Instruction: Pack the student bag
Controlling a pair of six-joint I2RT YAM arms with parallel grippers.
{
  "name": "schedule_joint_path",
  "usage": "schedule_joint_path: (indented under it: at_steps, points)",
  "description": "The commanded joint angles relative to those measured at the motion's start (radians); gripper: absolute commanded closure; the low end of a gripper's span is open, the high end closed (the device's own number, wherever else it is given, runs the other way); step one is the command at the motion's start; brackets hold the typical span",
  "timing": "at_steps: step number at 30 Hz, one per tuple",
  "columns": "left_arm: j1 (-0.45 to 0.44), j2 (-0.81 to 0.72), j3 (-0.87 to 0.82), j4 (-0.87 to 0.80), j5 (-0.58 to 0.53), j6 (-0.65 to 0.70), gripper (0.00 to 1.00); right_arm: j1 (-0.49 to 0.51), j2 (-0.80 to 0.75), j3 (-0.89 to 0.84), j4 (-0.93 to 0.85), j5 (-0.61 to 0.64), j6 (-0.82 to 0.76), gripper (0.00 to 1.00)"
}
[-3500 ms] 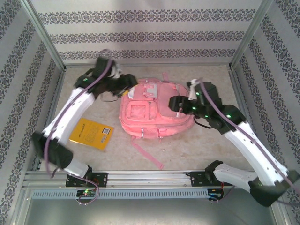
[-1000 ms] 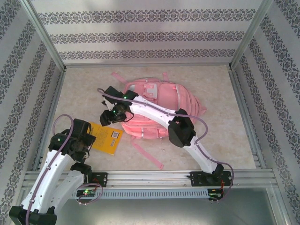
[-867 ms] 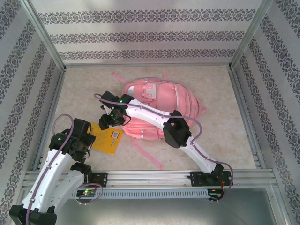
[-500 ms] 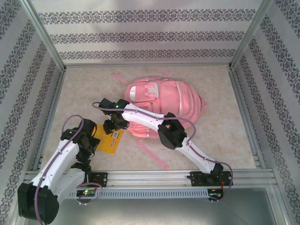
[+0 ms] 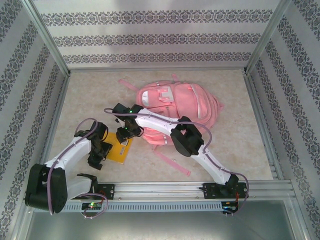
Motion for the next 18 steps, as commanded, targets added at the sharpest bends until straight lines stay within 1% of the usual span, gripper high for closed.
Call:
schedule_joint_path:
  at_steps: [1,6,8,11,14,18]
  points:
    - [0.011,0.076,-0.007,0.122,0.071,0.081,0.2,0.014,-0.076,-0.15,-0.032,-0.125,-0.041,0.45]
    - [0.008,0.147,0.027,0.198,0.162,0.201,0.2,0.015,-0.255,-0.416,0.109,-0.208,-0.032,0.47]
    - [0.007,0.164,0.037,0.214,0.204,0.241,0.2,0.011,-0.301,-0.489,0.149,-0.242,-0.016,0.47]
    - [0.002,0.173,0.024,0.257,0.266,0.281,0.21,-0.016,-0.339,-0.583,0.252,-0.314,0.055,0.46]
    - [-0.002,0.18,-0.017,0.311,0.32,0.285,0.23,-0.05,-0.331,-0.627,0.34,-0.364,0.13,0.45]
    - [-0.009,0.168,-0.048,0.327,0.341,0.301,0.28,-0.075,-0.324,-0.632,0.39,-0.345,0.205,0.42]
